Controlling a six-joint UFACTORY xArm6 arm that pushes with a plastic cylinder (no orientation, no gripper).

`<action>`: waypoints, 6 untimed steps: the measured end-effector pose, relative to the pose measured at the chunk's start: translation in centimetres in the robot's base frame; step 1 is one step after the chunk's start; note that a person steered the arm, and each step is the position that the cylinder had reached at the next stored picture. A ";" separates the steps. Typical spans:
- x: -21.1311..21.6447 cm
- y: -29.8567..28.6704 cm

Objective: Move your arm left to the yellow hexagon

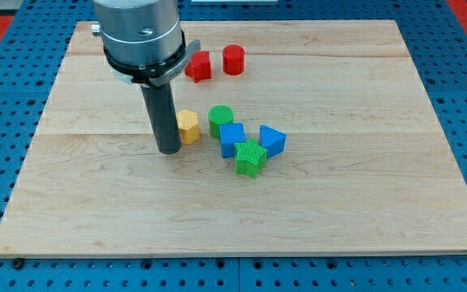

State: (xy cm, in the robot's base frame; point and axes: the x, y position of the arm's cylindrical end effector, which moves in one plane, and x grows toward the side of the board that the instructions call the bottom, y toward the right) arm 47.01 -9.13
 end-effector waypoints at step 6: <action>-3.8 -3.6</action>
